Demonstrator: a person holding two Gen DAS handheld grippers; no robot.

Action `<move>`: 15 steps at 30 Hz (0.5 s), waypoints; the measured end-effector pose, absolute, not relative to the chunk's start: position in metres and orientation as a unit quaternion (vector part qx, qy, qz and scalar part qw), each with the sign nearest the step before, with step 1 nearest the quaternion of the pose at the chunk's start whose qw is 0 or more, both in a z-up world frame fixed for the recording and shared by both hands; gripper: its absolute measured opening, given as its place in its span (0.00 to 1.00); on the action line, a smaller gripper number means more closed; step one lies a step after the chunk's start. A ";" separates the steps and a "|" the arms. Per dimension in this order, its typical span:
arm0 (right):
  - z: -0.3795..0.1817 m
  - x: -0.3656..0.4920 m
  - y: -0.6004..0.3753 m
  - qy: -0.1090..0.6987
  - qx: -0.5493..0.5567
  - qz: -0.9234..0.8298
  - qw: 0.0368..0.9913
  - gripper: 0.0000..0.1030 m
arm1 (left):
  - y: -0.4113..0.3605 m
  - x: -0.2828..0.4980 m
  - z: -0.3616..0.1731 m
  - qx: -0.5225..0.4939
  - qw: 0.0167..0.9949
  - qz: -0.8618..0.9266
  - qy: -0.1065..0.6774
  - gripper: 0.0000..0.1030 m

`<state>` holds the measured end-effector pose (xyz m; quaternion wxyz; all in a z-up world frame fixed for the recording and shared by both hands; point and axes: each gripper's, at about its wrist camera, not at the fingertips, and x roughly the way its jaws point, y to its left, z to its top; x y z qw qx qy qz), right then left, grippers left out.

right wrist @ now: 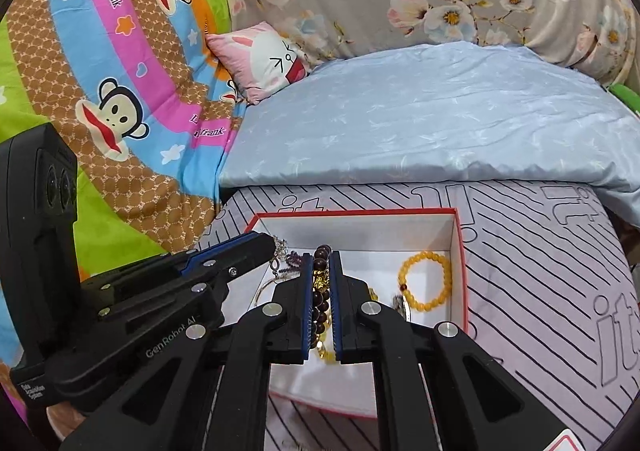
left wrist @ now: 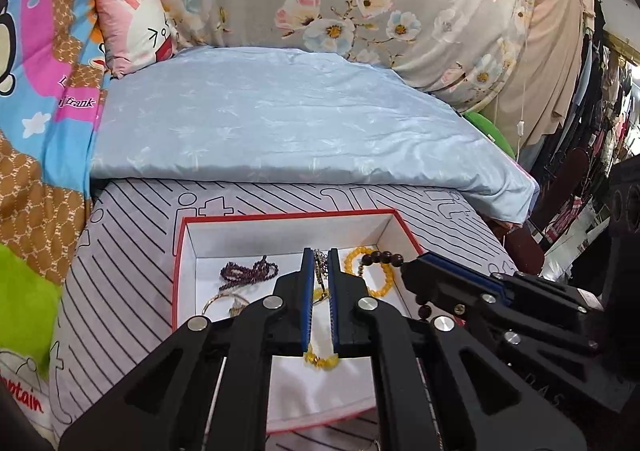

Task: Organize jewelry
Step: 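Carry the brown bead bracelet and silver chain into the red box and open both tools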

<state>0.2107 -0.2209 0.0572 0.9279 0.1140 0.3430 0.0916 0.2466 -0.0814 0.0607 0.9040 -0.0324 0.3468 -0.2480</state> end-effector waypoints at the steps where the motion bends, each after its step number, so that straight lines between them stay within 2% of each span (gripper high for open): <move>1: 0.055 0.218 -0.222 0.344 0.112 0.088 0.928 0.07 | -0.083 0.253 0.058 -0.032 0.904 -0.246 0.349 0.06; 13: 0.020 0.269 -0.234 0.375 0.120 0.080 0.916 0.07 | -0.095 0.294 0.031 -0.037 0.894 -0.242 0.376 0.06; 14: 0.017 0.271 -0.234 0.377 0.121 0.079 0.915 0.08 | -0.095 0.295 0.029 -0.038 0.893 -0.241 0.378 0.07; 15: 0.015 0.272 -0.235 0.377 0.122 0.077 0.915 0.14 | -0.095 0.297 0.028 -0.040 0.893 -0.240 0.380 0.07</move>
